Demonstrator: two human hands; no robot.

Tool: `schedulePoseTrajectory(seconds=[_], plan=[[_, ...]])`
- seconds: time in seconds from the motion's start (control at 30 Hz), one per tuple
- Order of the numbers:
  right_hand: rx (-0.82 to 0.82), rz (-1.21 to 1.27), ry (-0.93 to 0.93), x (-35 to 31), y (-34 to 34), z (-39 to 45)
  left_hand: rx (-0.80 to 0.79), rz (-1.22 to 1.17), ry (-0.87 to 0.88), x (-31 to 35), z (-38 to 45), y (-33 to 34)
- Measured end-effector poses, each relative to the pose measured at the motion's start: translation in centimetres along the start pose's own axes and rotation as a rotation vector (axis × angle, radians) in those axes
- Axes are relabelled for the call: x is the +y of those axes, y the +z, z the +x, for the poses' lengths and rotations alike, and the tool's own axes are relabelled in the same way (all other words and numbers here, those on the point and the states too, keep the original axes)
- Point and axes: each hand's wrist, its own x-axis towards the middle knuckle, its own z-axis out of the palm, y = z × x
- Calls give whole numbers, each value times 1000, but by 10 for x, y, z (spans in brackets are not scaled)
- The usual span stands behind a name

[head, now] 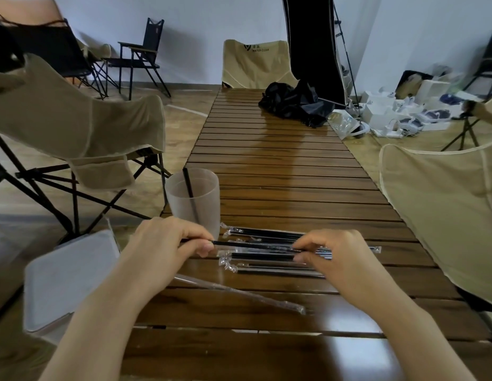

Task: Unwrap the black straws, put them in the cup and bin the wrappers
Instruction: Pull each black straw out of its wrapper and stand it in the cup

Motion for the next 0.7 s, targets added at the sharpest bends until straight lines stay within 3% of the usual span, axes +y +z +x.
schedulePoseTrajectory(seconds=[0.37, 0.57, 0.7], plan=[[34, -72, -46, -2, 7, -1, -42, -26, 69, 10, -1, 7], [50, 28, -69, -4, 1, 1, -107, -34, 73, 12, -4, 15], [-4, 34, -27, 7, -16, 0, -41, 40, 37, 9, -2, 11]])
